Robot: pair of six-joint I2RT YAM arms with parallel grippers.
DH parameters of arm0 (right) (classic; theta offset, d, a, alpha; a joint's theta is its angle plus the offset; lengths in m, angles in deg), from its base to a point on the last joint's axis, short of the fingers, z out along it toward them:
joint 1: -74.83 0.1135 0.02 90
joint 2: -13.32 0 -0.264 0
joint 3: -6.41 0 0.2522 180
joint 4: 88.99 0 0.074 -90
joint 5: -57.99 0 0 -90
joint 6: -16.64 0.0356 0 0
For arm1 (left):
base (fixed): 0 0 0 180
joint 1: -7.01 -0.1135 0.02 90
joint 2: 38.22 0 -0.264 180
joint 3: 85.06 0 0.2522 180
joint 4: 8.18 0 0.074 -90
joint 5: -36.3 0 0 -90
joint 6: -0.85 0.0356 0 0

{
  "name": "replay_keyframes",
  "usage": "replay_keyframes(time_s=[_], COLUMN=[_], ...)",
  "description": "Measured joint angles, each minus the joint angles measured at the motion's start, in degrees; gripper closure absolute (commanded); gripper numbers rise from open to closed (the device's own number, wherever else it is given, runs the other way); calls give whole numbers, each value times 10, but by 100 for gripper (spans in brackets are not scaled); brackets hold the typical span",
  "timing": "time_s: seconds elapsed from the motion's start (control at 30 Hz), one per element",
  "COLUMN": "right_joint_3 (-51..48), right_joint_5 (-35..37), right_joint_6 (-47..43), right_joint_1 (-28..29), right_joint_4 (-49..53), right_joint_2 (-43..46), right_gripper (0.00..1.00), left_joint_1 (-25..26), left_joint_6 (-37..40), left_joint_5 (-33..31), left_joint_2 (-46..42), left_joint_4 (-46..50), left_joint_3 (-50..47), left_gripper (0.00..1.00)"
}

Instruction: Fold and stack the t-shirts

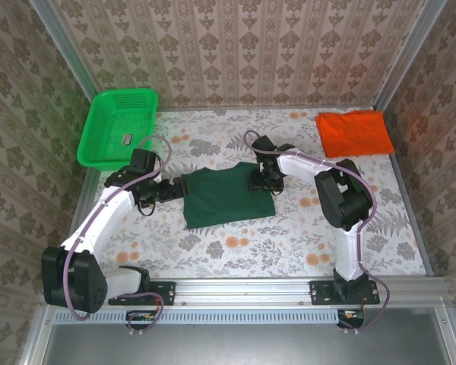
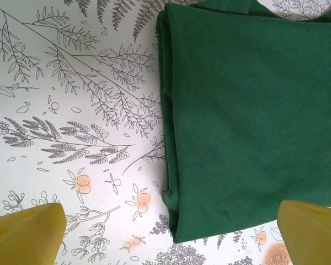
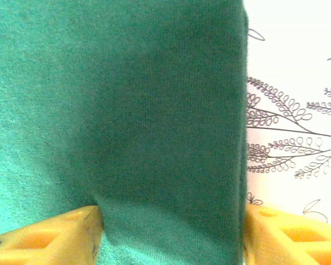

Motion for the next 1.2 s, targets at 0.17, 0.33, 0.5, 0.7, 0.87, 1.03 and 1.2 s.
replay_keyframes(time_s=[0.17,0.33,0.5,0.7,0.87,1.03,1.2], right_joint_3=[6,44,63,20,-1,30,78], right_joint_5=[31,40,39,29,77,146,219], right_joint_6=[2,7,9,1,-40,-99,-171], right_joint_1=[16,48,64,25,-50,-108,-127], right_joint_4=[3,4,-8,-30,-16,26,41], right_joint_2=[-6,-34,-45,-16,10,20,22], right_gripper=[61,84,100,100,100,100,100], left_joint_1=[0,0,0,0,0,-1,-1], left_joint_6=[0,0,0,0,0,-2,-3], left_joint_5=[0,0,0,0,0,1,1], left_joint_2=[5,9,9,9,9,9,16], left_joint_4=[0,-1,-1,-2,-2,-6,-6], left_joint_3=[0,0,0,0,0,0,0], left_gripper=[0,0,0,0,0,0,0])
